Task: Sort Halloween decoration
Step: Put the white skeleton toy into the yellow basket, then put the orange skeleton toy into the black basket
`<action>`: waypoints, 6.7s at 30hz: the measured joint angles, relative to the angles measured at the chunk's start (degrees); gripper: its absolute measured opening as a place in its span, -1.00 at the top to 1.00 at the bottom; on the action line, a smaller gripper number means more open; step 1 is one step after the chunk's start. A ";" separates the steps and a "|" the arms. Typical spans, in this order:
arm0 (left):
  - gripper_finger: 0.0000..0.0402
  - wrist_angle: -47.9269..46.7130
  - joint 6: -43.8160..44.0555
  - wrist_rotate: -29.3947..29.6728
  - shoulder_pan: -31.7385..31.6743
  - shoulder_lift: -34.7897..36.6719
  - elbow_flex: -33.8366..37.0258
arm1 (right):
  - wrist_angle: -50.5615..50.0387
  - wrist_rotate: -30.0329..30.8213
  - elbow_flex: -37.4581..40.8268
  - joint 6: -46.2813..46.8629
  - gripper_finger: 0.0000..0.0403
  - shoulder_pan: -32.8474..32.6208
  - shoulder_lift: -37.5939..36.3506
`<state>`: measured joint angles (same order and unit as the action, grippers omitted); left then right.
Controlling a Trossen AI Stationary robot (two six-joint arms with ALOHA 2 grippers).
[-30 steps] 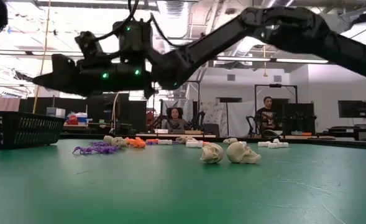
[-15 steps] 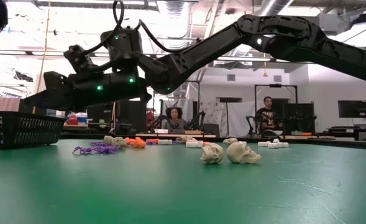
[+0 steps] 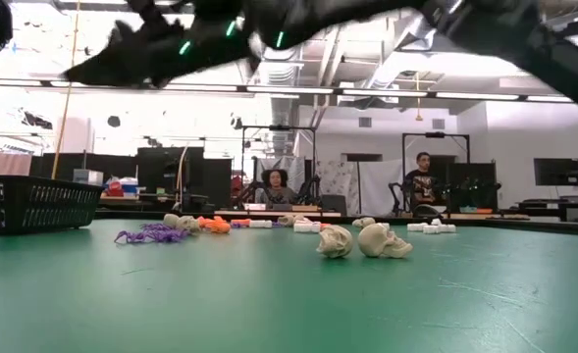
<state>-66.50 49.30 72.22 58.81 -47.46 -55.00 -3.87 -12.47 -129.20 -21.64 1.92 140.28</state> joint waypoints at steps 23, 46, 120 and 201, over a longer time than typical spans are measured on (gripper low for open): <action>0.93 -0.17 0.92 -2.69 0.00 0.00 0.00 | -58.07 5.65 38.65 4.51 0.59 18.04 -40.14; 0.93 -2.27 2.21 4.67 -0.04 -0.04 0.00 | 5.35 12.64 97.50 20.88 0.55 19.94 -65.04; 0.93 -2.58 3.45 1.29 -0.02 -0.15 0.00 | 19.20 22.71 57.56 18.47 0.87 -5.46 -33.10; 0.93 -2.02 2.38 1.67 0.00 -0.13 0.02 | -68.82 -2.39 1.36 0.17 0.50 6.09 -7.51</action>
<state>-68.52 51.68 73.90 58.81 -47.59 -54.98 -72.69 -14.86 -127.84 -21.47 8.01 132.77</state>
